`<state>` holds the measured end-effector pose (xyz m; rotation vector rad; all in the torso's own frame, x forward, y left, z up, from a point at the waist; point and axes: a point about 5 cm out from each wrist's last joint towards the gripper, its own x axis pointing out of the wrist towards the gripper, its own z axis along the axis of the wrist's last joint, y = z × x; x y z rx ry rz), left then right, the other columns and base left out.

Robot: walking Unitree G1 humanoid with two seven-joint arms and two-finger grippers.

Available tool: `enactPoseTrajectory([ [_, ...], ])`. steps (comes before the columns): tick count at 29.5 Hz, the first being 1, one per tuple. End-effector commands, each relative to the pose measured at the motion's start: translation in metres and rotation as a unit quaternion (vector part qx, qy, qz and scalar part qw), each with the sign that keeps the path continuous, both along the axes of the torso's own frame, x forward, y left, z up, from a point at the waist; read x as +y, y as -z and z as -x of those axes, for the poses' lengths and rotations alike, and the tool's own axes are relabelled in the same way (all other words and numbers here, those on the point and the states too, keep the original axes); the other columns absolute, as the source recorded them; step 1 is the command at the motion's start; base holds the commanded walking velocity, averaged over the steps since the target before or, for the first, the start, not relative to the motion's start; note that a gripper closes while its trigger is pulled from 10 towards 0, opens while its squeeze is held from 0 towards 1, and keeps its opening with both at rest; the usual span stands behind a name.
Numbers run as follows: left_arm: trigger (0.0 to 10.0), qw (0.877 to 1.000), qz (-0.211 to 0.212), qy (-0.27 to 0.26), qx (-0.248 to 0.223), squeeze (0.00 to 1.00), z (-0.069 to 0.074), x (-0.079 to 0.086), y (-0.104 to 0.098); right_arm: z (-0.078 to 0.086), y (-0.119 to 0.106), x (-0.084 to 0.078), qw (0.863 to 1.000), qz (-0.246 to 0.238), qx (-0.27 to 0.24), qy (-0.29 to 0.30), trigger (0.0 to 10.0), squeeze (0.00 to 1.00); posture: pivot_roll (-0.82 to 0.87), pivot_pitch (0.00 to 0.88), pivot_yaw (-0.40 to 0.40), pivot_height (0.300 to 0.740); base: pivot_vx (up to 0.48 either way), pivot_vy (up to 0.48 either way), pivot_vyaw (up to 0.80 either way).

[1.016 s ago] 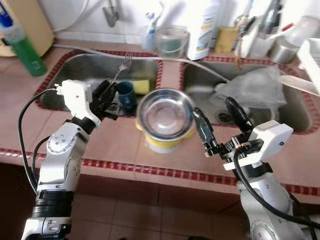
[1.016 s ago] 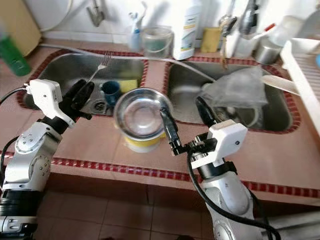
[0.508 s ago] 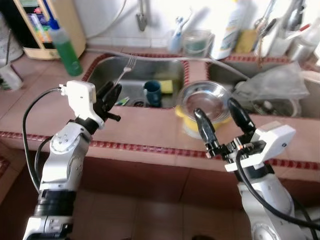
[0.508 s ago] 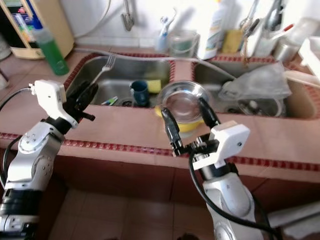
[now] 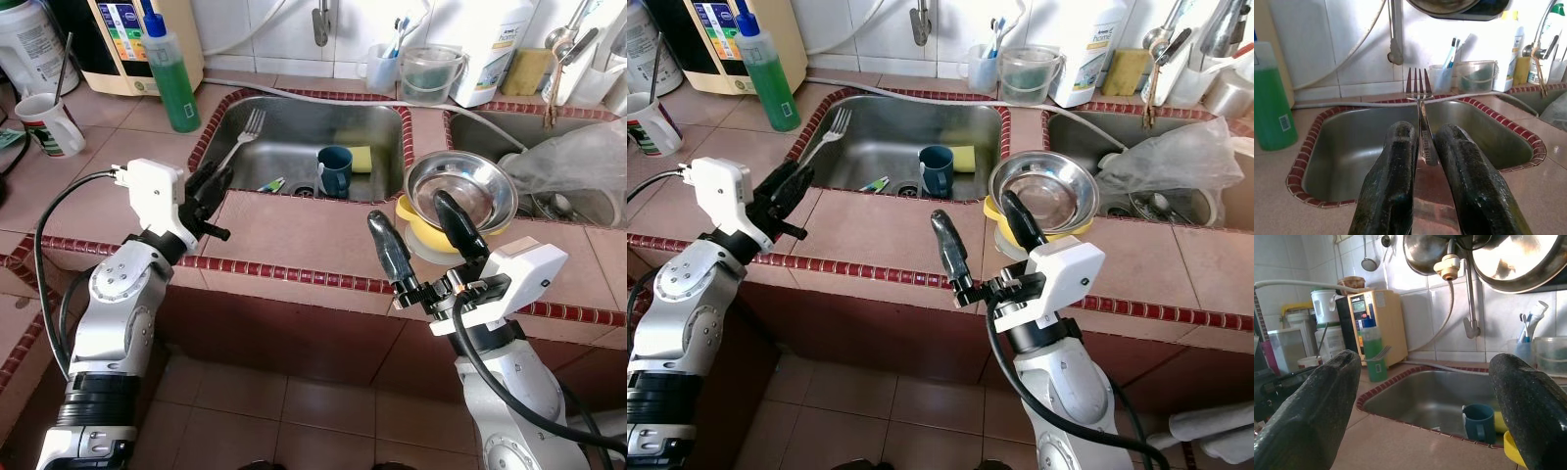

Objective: Kitchen organization

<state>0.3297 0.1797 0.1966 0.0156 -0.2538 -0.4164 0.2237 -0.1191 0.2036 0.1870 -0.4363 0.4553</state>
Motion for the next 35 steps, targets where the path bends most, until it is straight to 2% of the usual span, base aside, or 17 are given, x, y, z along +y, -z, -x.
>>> enactPoseTrajectory([
  [1, 10.0, 1.000, -0.011, 0.008, -0.013, 0.00, 0.0023, -0.0016, -0.0051, 0.0016, -0.0017, -0.0001, 1.000, -0.003, -0.001, 0.000, 10.0, 0.00, -0.13, 0.157, 0.062, 0.740, 0.412, 0.000, 0.00],
  [13, 10.0, 1.000, -0.001, 0.011, -0.013, 0.00, 0.0027, -0.0029, -0.0052, 0.0022, -0.0010, 0.0000, 1.000, -0.003, 0.001, -0.001, 10.0, 0.00, -0.13, 0.160, 0.060, 0.740, 0.399, 0.000, 0.00],
  [24, 10.0, 1.000, 0.002, 0.013, -0.022, 0.00, 0.0045, -0.0023, -0.0073, 0.0033, 0.0002, 0.0009, 1.000, 0.000, 0.003, -0.005, 10.0, 0.00, -0.13, 0.159, 0.060, 0.740, 0.000, 0.000, 0.00],
  [31, 10.0, 0.999, -0.033, 0.026, -0.018, 0.00, 0.0032, -0.0027, -0.0042, 0.0052, 0.0022, 0.0016, 1.000, 0.001, 0.011, -0.008, 10.0, 0.00, -0.14, 0.163, 0.060, 0.740, 0.000, 0.000, 0.00],
  [35, 10.0, 0.998, -0.057, 0.036, -0.012, 0.00, -0.0032, -0.0044, -0.0035, 0.0094, 0.0050, 0.0011, 1.000, 0.006, 0.028, -0.006, 10.0, 0.00, -0.14, 0.169, 0.059, 0.740, 0.000, 0.000, 0.00],
])
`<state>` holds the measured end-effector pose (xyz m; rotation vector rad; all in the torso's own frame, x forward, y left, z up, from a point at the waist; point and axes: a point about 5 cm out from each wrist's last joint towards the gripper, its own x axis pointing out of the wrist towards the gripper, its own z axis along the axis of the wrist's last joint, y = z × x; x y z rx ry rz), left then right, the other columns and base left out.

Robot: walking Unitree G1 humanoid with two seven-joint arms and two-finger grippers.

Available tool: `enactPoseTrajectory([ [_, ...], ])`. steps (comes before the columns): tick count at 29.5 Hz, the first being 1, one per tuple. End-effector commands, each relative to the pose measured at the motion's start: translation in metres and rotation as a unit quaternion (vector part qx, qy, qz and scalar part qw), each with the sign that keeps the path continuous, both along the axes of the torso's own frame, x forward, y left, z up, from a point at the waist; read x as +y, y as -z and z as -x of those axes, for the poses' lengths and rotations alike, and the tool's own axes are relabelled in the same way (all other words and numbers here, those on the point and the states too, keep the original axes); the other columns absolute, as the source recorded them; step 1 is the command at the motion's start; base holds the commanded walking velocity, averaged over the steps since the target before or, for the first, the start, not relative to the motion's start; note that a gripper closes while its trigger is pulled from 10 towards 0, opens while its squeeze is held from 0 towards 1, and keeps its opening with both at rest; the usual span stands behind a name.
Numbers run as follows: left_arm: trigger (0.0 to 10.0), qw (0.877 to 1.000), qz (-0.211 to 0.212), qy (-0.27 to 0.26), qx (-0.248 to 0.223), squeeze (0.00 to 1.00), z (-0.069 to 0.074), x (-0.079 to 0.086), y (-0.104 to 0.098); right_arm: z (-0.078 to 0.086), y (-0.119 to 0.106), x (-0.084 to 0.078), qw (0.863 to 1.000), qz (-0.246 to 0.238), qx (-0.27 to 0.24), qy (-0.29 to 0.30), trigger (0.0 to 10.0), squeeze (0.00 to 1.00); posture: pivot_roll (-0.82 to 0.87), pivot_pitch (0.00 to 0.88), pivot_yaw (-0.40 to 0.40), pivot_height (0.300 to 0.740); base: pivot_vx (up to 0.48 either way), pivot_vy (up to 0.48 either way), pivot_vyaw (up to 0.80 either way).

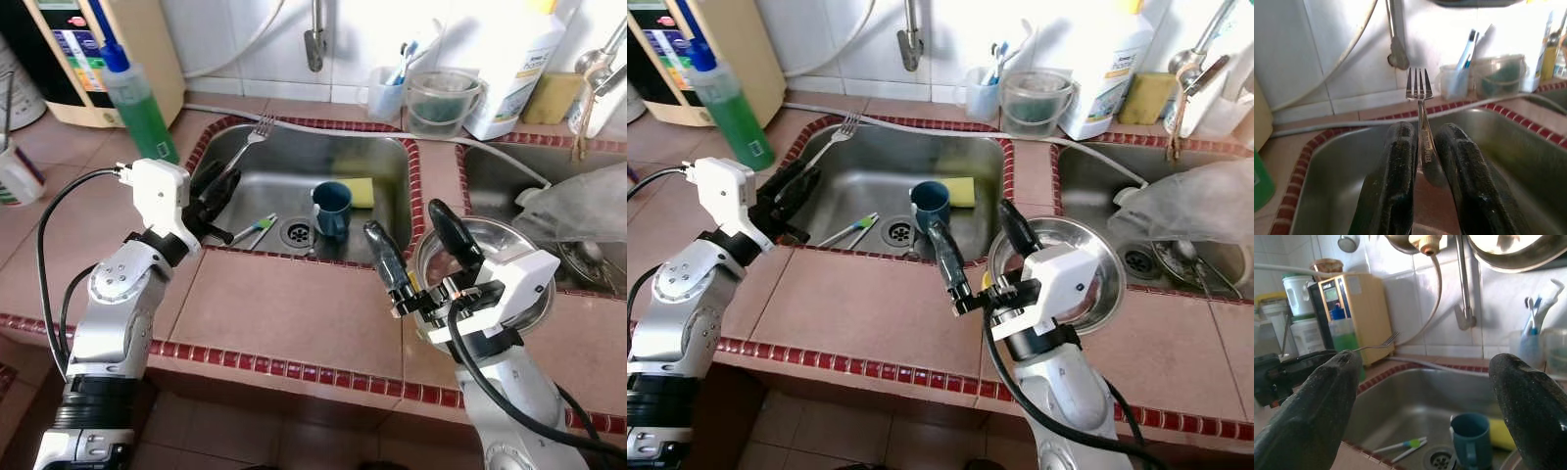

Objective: Kitchen organization

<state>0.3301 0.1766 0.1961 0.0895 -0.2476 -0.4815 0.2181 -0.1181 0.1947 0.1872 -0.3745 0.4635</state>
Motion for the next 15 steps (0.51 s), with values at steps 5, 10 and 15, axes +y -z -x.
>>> enactPoseTrajectory([
  [5, 10.0, 0.999, -0.046, 0.012, 0.000, 0.00, -0.012, -0.002, -0.002, 0.012, -0.001, 0.001, 1.000, 0.007, 0.017, -0.005, 10.0, 0.00, -0.15, 0.184, 0.055, 0.740, 0.000, 0.000, 0.00],
  [10, 10.0, 0.998, -0.066, 0.017, 0.010, 0.00, -0.019, -0.005, 0.002, 0.018, 0.001, -0.002, 1.000, 0.015, 0.028, 0.001, 10.0, 0.00, -0.16, 0.199, 0.052, 0.740, 0.000, 0.000, 0.00],
  [15, 10.0, 0.996, -0.081, 0.031, 0.020, 0.00, -0.027, -0.011, 0.008, 0.032, 0.002, -0.001, 0.998, 0.022, 0.052, 0.003, 10.0, 0.00, -0.19, 0.255, 0.036, 0.740, 0.000, 0.000, 0.00],
])
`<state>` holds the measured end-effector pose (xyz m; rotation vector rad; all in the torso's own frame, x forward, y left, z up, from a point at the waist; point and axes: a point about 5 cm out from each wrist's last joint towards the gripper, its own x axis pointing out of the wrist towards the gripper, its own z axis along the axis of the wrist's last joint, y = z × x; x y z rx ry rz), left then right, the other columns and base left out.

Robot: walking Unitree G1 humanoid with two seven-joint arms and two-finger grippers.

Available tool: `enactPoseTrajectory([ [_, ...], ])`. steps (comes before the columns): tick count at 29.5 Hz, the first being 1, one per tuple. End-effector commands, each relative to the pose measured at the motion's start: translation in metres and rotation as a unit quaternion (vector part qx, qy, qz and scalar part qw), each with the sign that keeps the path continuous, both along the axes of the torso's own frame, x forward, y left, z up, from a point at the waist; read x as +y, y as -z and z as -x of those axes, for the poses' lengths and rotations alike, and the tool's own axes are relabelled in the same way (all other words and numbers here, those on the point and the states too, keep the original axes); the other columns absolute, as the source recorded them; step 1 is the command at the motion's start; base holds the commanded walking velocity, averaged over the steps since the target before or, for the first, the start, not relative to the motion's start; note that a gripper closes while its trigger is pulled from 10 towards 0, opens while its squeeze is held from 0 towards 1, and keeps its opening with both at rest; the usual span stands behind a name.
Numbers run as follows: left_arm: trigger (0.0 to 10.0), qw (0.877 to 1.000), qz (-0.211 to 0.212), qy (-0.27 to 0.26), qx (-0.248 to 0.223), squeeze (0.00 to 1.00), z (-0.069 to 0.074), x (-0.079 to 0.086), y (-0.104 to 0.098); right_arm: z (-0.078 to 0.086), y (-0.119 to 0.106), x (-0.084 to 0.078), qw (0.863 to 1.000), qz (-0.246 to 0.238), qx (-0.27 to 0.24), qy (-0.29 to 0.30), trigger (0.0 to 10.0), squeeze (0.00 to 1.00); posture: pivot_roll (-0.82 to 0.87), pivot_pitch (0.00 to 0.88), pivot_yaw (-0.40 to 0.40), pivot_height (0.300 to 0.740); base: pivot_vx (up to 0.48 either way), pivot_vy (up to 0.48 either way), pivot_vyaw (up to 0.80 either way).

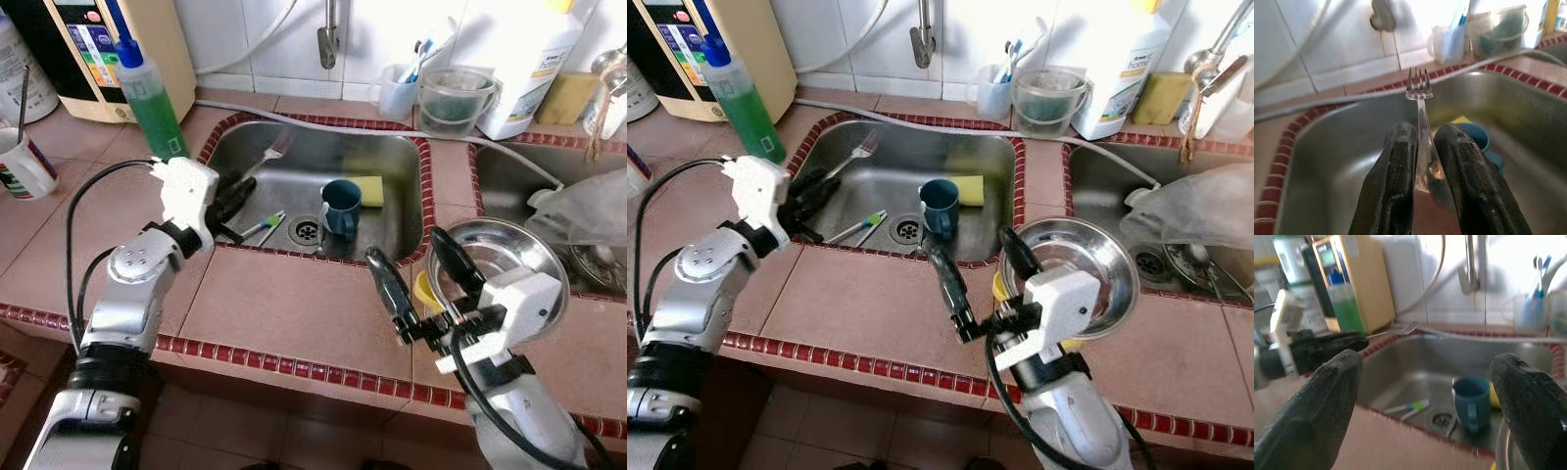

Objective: Kitchen organization

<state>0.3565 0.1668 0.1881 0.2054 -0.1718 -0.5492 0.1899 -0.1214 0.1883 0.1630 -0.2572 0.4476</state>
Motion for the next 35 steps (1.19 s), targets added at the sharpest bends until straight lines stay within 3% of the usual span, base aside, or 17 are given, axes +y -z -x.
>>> enactPoseTrajectory([
  [1, 10.0, 1.000, -0.014, 0.007, -0.003, 0.00, -0.002, -0.002, 0.000, 0.006, -0.003, 0.002, 1.000, 0.000, 0.002, -0.003, 10.0, 0.00, -0.19, 0.263, 0.035, 0.740, 0.000, 0.000, 0.00],
  [16, 10.0, 0.998, -0.047, 0.042, 0.010, 0.00, -0.016, -0.007, 0.000, 0.032, -0.007, -0.006, 0.999, 0.011, 0.041, 0.010, 10.0, 0.00, -0.24, 0.340, 0.015, 0.740, 0.000, 0.000, 0.00],
  [35, 10.0, 0.997, -0.054, 0.046, -0.002, 0.00, -0.023, -0.003, -0.009, 0.032, -0.024, -0.005, 1.000, -0.009, 0.007, 0.012, 10.0, 0.00, -0.24, 0.320, 0.022, 0.740, 0.000, 0.000, 0.00],
])
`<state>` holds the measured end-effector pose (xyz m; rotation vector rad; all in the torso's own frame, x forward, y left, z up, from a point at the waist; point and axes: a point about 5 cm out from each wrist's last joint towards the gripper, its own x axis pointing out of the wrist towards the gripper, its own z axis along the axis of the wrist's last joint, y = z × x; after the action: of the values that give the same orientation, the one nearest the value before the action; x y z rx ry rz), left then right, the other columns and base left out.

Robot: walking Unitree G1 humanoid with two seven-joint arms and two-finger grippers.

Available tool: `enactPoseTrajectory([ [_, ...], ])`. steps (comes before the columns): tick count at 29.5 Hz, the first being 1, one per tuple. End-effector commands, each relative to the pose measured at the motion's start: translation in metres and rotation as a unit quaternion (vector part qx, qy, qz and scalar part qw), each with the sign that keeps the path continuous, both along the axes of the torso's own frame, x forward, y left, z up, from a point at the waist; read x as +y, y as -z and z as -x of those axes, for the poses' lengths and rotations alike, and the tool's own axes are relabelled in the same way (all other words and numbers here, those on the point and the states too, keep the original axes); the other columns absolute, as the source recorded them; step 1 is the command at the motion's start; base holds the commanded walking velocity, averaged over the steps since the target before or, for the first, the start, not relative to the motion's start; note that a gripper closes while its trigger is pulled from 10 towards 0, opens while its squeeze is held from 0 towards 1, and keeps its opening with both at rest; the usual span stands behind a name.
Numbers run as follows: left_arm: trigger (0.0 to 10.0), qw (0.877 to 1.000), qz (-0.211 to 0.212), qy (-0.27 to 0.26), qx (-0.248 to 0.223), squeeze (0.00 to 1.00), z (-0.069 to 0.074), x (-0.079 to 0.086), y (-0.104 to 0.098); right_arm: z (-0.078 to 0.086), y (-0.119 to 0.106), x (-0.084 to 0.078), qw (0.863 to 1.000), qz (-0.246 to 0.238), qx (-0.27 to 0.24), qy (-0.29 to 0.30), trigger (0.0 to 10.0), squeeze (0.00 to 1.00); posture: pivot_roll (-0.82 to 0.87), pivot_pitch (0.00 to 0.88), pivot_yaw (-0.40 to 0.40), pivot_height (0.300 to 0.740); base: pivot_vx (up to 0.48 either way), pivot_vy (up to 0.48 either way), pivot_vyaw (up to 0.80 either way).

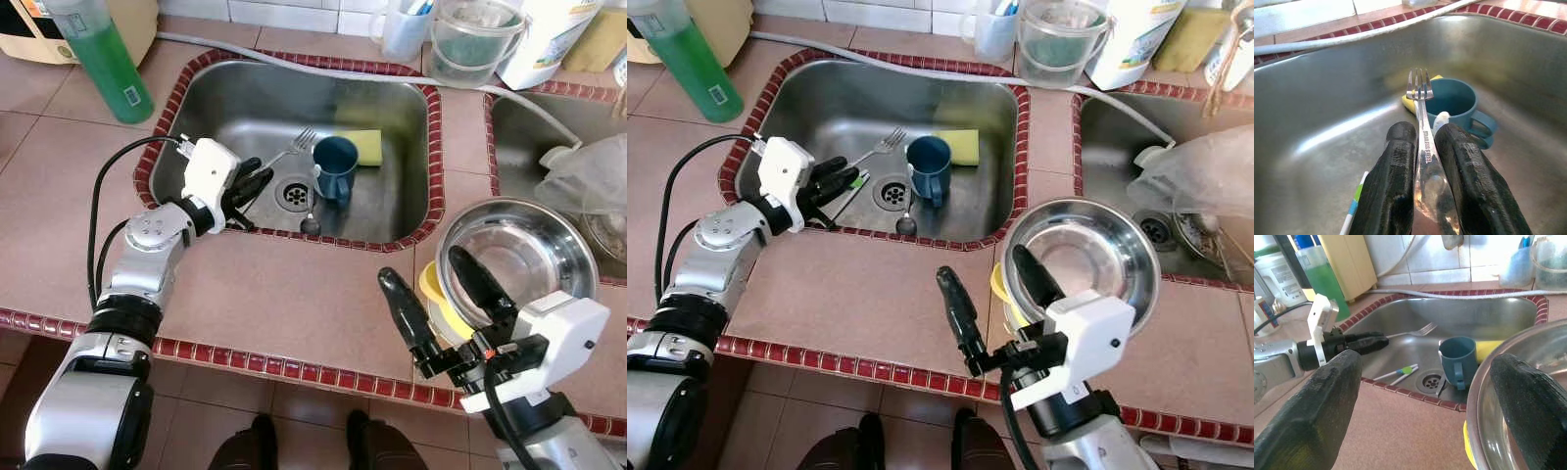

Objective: Kitchen organization

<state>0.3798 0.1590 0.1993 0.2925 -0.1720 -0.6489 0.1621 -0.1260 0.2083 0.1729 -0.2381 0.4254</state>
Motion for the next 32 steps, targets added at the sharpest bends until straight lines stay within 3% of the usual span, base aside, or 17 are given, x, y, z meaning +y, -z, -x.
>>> enactPoseTrajectory([
  [1, 10.0, 1.000, -0.009, -0.001, 0.005, 0.00, 0.000, 0.004, 0.003, 0.004, -0.005, -0.001, 1.000, -0.006, -0.006, 0.003, 10.0, 0.00, -0.24, 0.320, 0.023, 0.740, 0.000, 0.000, 0.00],
  [2, 10.0, 1.000, -0.009, -0.001, 0.005, 0.00, 0.000, 0.004, 0.003, 0.004, -0.005, -0.001, 1.000, -0.006, -0.006, 0.003, 10.0, 0.00, -0.24, 0.320, 0.023, 0.740, 0.000, 0.000, 0.00],
  [3, 10.0, 1.000, -0.004, 0.000, 0.006, 0.64, 0.000, 0.005, 0.002, 0.003, -0.006, -0.001, 1.000, -0.009, -0.008, 0.004, 10.0, 0.00, -0.24, 0.315, 0.024, 0.740, 0.000, 0.000, 0.00],
  [4, 10.0, 1.000, -0.003, -0.001, 0.006, 1.00, 0.000, 0.005, 0.002, 0.002, -0.006, -0.001, 1.000, -0.009, -0.009, 0.004, 10.0, 0.00, -0.25, 0.313, 0.024, 0.740, 0.000, 0.000, 0.00],
  [32, 10.0, 1.000, 0.010, -0.012, -0.012, 1.00, 0.000, 0.014, -0.006, -0.009, -0.008, -0.003, 1.000, -0.010, -0.026, 0.013, 10.0, 0.00, -0.22, 0.288, 0.033, 0.740, 0.000, 0.000, 0.00],
])
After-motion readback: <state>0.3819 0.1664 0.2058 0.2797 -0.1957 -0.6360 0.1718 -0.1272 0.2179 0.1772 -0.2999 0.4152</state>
